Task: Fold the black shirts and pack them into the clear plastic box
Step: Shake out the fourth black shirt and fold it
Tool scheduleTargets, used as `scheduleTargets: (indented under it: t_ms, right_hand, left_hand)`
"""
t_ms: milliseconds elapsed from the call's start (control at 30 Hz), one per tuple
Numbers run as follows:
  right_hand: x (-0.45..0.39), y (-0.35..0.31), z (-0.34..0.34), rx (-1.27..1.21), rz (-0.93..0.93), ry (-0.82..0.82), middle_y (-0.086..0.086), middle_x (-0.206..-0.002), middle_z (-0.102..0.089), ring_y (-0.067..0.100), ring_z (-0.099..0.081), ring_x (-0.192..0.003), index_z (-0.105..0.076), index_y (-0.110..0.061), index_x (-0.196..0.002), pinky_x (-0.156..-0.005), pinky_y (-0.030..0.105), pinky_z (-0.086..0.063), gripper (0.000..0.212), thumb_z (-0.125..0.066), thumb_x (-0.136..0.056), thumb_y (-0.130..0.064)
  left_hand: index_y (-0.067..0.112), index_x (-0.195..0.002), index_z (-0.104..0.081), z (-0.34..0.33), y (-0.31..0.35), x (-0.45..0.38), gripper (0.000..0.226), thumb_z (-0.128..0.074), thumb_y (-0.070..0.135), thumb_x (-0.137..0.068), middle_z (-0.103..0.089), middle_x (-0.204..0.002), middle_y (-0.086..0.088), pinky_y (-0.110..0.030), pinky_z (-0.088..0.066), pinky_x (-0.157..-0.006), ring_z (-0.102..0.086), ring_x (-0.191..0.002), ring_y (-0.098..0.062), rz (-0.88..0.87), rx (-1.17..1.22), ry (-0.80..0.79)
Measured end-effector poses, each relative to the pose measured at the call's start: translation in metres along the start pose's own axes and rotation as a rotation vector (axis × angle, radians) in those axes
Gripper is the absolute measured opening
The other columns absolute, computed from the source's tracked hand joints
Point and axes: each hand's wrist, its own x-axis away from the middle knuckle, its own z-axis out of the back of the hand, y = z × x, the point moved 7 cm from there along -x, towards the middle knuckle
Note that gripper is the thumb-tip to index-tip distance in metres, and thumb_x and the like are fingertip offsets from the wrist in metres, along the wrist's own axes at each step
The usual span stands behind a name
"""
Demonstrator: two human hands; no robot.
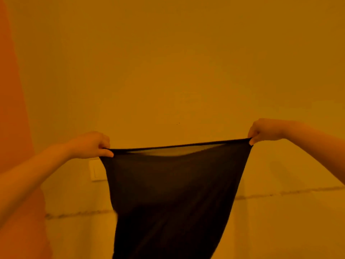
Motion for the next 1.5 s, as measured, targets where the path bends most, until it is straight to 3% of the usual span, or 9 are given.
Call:
scheduleTargets:
  t_ms: [167,300,500,700,967,1100,1200,1333,1500]
  right_hand:
    - [0.002,-0.008,0.018,0.022,0.039,0.153,-0.006,-0.065,-0.053,0.011,-0.049,-0.065,-0.056,-0.016,-0.072,-0.060,0.023,-0.036,0.022,-0.054,-0.093,-0.024]
    - [0.003,-0.005,0.025,-0.065,0.061,0.193,0.000,-0.061,-0.057,0.013,-0.053,-0.062,-0.053,-0.017,-0.058,-0.066,0.028,-0.039,0.035,-0.054,-0.093,-0.024]
    - [0.017,-0.008,0.031,-0.355,0.101,0.331,0.001,-0.049,-0.036,0.008,-0.037,-0.044,-0.037,-0.011,-0.048,-0.050,0.022,-0.030,0.048,-0.066,-0.084,-0.024]
    - [0.028,0.009,0.050,-0.522,0.083,0.620,0.011,-0.054,-0.051,0.002,-0.045,-0.042,-0.056,0.008,-0.059,-0.044,0.011,-0.034,0.037,-0.062,-0.087,-0.016]
    - [0.027,0.001,0.042,-0.516,0.099,0.539,0.001,-0.054,-0.055,0.004,-0.049,-0.047,-0.058,-0.013,-0.052,-0.049,0.014,-0.035,0.035,-0.062,-0.087,-0.018]
    - [0.013,-0.015,0.010,-0.202,0.044,0.164,0.001,-0.059,-0.058,0.010,-0.054,-0.057,-0.052,-0.014,-0.054,-0.061,0.023,-0.041,0.037,-0.061,-0.089,-0.024]
    - [0.011,-0.014,0.015,-0.200,0.054,0.235,0.002,-0.058,-0.055,0.014,-0.053,-0.058,-0.050,-0.011,-0.055,-0.061,0.029,-0.041,0.038,-0.059,-0.089,-0.022]
    - [0.013,-0.009,0.021,-0.405,0.052,0.383,0.003,-0.062,-0.059,0.015,-0.054,-0.061,-0.064,-0.007,-0.064,-0.063,0.030,-0.042,0.024,-0.063,-0.087,-0.015]
    - [0.014,-0.006,0.026,-0.694,0.061,0.420,0.003,-0.074,-0.065,-0.006,-0.060,-0.051,-0.068,-0.010,-0.086,-0.062,0.015,-0.047,0.006,-0.065,-0.083,-0.006]
  left_hand:
    - [0.023,-0.068,-0.052,0.020,-0.004,0.003,0.023,-0.060,0.033,-0.087,-0.049,-0.073,0.006,-0.030,-0.039,-0.073,-0.050,-0.080,-0.016,0.019,-0.067,0.090]
    - [0.005,-0.075,-0.066,0.027,-0.011,0.009,0.032,-0.064,0.036,-0.084,-0.061,-0.075,-0.009,-0.033,-0.040,-0.066,-0.055,-0.073,-0.023,0.136,-0.025,0.158]
    - [0.004,-0.073,-0.071,0.051,-0.017,0.026,0.027,-0.070,0.030,-0.078,-0.066,-0.075,-0.014,-0.039,-0.043,-0.066,-0.059,-0.075,-0.028,0.215,0.146,0.370]
    - [0.003,-0.075,-0.069,0.071,-0.022,0.035,0.019,-0.067,0.020,-0.083,-0.064,-0.075,-0.018,-0.033,-0.035,-0.059,-0.054,-0.073,-0.031,0.257,0.221,0.519]
    - [0.004,-0.071,-0.068,0.062,-0.017,0.030,0.022,-0.067,0.023,-0.083,-0.062,-0.068,-0.021,-0.028,-0.032,-0.054,-0.050,-0.061,-0.026,0.292,0.254,0.477]
    - [0.002,-0.074,-0.068,0.040,-0.026,0.027,0.029,-0.064,0.029,-0.085,-0.061,-0.068,-0.015,-0.029,-0.033,-0.054,-0.052,-0.062,-0.022,0.321,0.156,0.274]
    - [0.004,-0.066,-0.065,0.034,-0.031,0.032,0.029,-0.064,0.026,-0.085,-0.055,-0.060,-0.012,-0.029,-0.030,-0.051,-0.048,-0.056,-0.021,0.355,0.215,0.309]
    - [0.002,-0.070,-0.067,0.028,-0.032,0.035,0.025,-0.068,0.024,-0.082,-0.054,-0.062,-0.015,-0.028,-0.030,-0.051,-0.046,-0.056,-0.024,0.446,0.456,0.374]
    - [0.006,-0.074,-0.067,0.020,-0.024,0.030,0.020,-0.068,0.025,-0.081,-0.059,-0.071,-0.012,-0.026,-0.035,-0.056,-0.054,-0.072,-0.022,0.466,0.685,0.359]
